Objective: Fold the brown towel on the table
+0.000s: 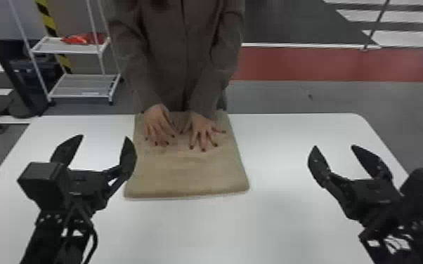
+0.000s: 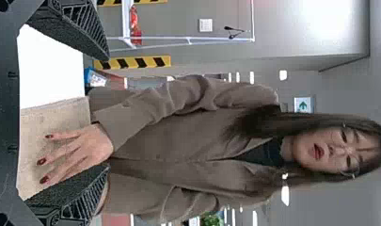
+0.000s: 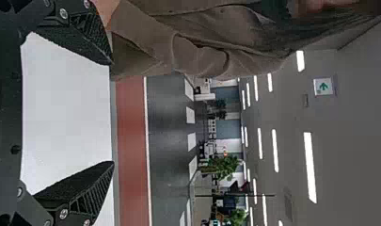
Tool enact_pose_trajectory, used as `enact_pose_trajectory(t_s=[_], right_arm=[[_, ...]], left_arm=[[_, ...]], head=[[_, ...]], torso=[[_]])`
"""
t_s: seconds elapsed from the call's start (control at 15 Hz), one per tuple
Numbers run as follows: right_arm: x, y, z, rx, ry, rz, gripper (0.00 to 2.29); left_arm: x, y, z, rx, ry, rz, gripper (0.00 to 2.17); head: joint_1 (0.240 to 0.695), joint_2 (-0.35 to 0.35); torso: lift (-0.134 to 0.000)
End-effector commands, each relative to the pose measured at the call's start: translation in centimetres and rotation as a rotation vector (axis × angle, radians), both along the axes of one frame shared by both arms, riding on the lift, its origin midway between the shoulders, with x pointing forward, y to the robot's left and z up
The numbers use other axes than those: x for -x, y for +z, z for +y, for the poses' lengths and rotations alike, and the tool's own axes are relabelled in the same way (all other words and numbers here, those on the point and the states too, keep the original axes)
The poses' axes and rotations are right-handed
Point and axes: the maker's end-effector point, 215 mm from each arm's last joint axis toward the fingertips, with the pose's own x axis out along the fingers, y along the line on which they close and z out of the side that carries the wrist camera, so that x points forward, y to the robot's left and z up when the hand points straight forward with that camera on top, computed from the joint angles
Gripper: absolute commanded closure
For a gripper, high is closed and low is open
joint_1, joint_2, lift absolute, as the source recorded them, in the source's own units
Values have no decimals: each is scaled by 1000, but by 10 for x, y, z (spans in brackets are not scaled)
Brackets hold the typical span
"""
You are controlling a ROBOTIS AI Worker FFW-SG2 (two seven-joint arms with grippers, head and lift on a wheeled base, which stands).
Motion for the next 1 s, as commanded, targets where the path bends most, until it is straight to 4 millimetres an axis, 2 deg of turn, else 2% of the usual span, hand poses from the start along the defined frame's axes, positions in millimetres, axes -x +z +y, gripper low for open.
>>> enact_pose_trajectory(t_s=[0.0,0.93], right_arm=[[2,-3,0,-2,1,6,144],[8,-3,4,-4,7,8,144]], left_arm=[[0,-4,0,-2,-1,5,76],[6,-18,4,-15,-2,25,76]], head=[[695,-28],[695,-19]], torso=[[-111],[-111]])
